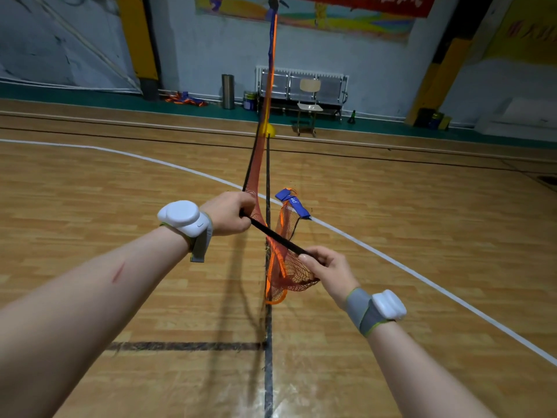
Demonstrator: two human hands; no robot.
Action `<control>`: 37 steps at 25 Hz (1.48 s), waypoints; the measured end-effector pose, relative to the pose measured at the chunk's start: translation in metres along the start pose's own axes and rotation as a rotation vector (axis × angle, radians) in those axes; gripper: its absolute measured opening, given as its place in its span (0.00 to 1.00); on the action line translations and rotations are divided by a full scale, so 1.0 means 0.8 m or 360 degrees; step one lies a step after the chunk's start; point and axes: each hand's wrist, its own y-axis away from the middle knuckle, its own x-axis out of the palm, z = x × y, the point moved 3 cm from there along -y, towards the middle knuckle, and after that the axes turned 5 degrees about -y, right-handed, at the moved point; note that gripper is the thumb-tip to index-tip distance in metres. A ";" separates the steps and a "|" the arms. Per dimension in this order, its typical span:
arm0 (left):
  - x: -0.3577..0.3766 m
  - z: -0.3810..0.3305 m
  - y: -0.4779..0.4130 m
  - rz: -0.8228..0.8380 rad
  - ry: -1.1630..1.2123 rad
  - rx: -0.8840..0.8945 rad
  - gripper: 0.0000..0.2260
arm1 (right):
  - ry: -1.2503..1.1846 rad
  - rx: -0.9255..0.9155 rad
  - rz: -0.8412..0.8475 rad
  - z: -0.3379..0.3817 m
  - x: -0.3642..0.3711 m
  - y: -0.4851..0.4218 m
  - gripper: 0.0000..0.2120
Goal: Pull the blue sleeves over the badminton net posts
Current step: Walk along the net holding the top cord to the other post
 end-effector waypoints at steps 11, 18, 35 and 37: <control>0.066 -0.059 0.026 0.0030 0.0014 0.0271 0.06 | 0.0037 -0.0140 0.0180 0.030 0.015 0.072 0.07; 0.051 -0.060 0.057 0.0143 -0.0013 0.0396 0.04 | 0.0106 -0.0060 0.0100 0.019 0.031 0.074 0.06; 0.027 0.020 0.163 0.0266 -0.0098 0.0311 0.12 | 0.0279 0.0096 0.0037 -0.005 0.144 0.109 0.12; 0.013 0.024 0.168 0.0206 -0.0081 0.0296 0.11 | 0.0329 0.0095 0.0043 -0.013 0.148 0.114 0.12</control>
